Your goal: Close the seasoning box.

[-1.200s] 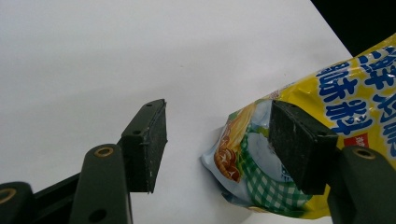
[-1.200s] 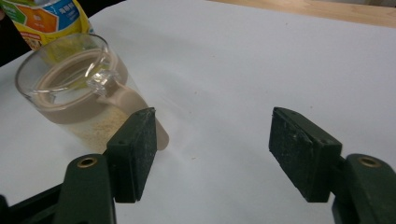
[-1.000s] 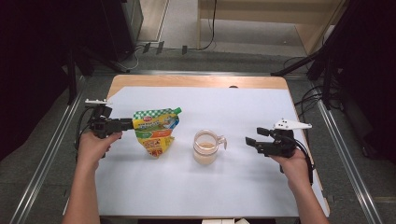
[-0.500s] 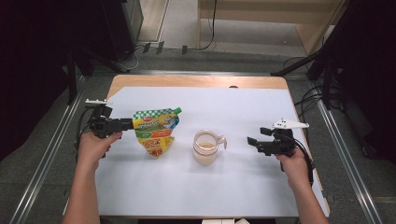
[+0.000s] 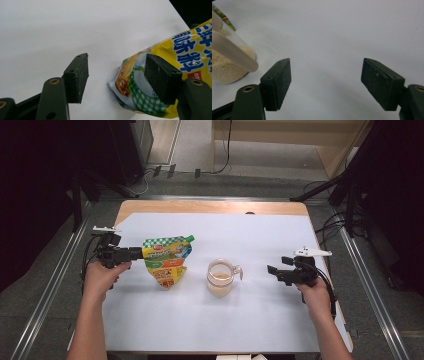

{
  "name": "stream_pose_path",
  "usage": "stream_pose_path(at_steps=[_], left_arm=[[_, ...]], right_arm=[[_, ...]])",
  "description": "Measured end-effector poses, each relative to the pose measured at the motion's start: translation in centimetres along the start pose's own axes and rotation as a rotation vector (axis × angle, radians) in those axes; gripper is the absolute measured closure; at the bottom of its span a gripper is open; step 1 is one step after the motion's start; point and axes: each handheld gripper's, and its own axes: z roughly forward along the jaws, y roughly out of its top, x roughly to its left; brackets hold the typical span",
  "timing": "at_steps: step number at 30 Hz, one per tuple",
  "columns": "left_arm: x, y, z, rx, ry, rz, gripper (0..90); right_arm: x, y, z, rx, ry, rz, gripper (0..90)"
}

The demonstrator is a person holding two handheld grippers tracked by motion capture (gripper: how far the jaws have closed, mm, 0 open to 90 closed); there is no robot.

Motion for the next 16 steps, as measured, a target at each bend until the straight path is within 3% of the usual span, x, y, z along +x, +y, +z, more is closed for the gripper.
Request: stream_pose_path(at_steps=[16], left_arm=[[0.11,-0.18,0.09,0.008,0.01,-0.005,36.3]], right_arm=[[-0.22,-0.02,0.12,0.003,-0.006,0.015,25.2]])
